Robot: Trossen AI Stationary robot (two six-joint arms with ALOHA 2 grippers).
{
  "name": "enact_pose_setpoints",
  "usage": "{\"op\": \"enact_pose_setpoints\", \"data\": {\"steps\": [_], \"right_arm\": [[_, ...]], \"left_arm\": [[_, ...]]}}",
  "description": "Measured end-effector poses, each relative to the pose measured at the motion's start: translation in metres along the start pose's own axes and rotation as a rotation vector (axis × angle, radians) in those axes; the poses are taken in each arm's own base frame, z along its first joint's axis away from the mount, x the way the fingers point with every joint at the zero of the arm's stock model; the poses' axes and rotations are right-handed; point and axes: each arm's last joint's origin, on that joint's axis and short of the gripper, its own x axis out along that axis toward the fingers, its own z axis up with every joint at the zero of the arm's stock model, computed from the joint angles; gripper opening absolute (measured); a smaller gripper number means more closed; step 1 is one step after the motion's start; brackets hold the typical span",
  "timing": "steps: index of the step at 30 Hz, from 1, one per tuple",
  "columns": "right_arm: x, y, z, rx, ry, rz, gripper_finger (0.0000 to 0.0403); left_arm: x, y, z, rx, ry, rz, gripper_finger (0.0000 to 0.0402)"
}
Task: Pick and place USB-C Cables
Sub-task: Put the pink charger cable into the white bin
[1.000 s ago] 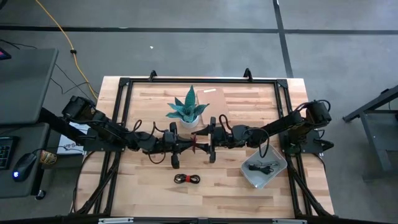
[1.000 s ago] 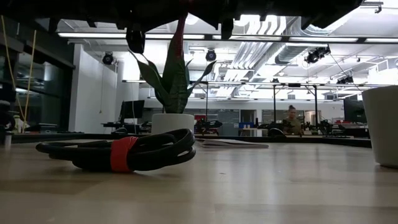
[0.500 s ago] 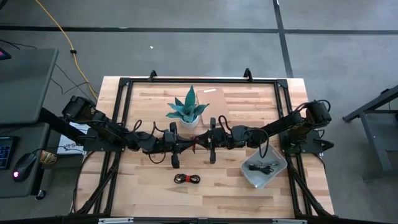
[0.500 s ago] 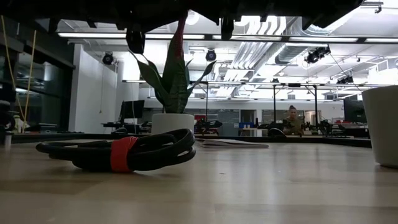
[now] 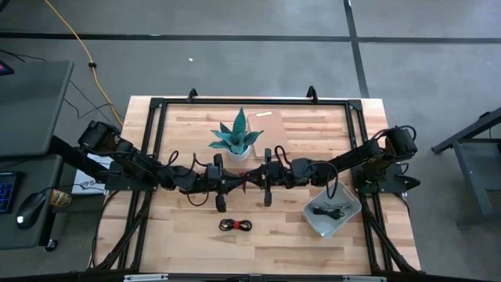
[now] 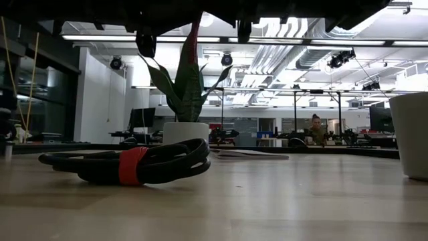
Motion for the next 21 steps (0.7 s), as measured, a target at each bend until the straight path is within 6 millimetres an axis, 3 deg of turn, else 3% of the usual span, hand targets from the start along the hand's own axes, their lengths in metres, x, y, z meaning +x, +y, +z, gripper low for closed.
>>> {"op": "enact_pose_setpoints", "data": {"steps": [12, 21], "right_arm": [[-0.005, -0.001, 0.004, -0.019, 0.06, -0.008, 0.0004], [-0.043, -0.001, 0.021, -0.093, 0.212, -0.135, 0.0004]], "left_arm": [[-0.016, -0.017, 0.004, 0.15, -0.013, 0.143, 0.0145], [-0.044, -0.016, 0.022, 0.177, 0.111, 0.163, 0.0172]]}}
